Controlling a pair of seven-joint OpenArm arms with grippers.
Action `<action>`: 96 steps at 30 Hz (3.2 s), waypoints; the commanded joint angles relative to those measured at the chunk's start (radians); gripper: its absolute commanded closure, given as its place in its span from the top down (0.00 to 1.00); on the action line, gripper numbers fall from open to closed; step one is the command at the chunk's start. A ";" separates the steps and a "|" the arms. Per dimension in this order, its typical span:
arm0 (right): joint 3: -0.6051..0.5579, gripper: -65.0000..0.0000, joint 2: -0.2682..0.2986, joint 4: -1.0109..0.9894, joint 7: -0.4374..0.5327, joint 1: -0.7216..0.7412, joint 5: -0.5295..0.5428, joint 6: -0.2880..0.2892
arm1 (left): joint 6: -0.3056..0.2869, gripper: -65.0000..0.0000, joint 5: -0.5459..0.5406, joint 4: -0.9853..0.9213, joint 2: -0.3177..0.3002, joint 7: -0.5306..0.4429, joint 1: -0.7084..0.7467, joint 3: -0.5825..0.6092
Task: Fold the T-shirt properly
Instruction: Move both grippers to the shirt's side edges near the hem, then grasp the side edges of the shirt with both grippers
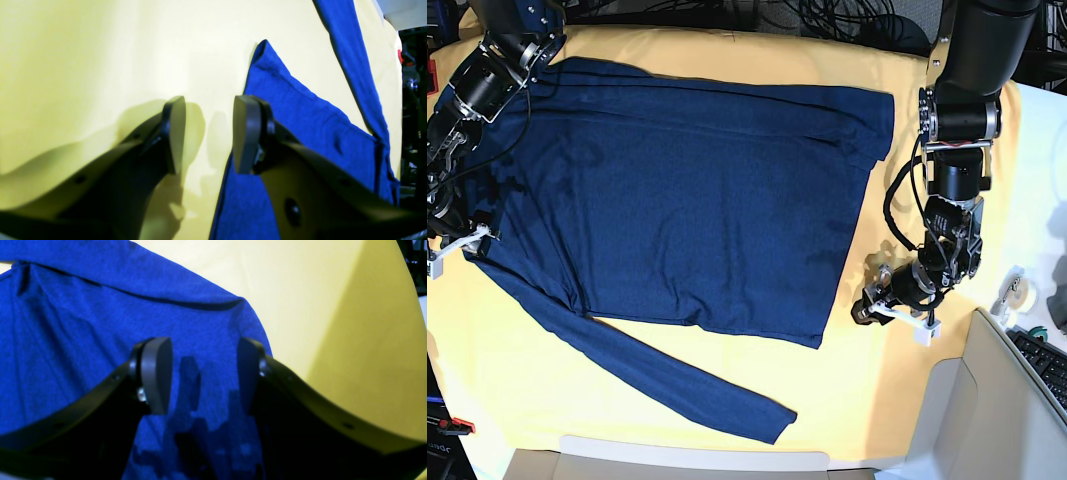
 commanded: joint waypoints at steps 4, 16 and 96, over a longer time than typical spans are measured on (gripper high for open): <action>0.002 0.47 0.022 0.023 0.020 0.023 0.010 0.004 | -0.010 0.35 -0.014 -0.051 0.016 -0.016 -0.026 -0.001; 0.002 0.47 0.021 0.023 0.018 0.023 0.010 0.004 | -0.010 0.35 -0.015 -0.104 0.095 -0.073 -0.025 0.086; -0.105 0.47 0.159 -0.520 0.365 0.206 -0.235 0.001 | -0.010 0.00 -0.015 -0.103 0.136 -0.060 0.000 0.088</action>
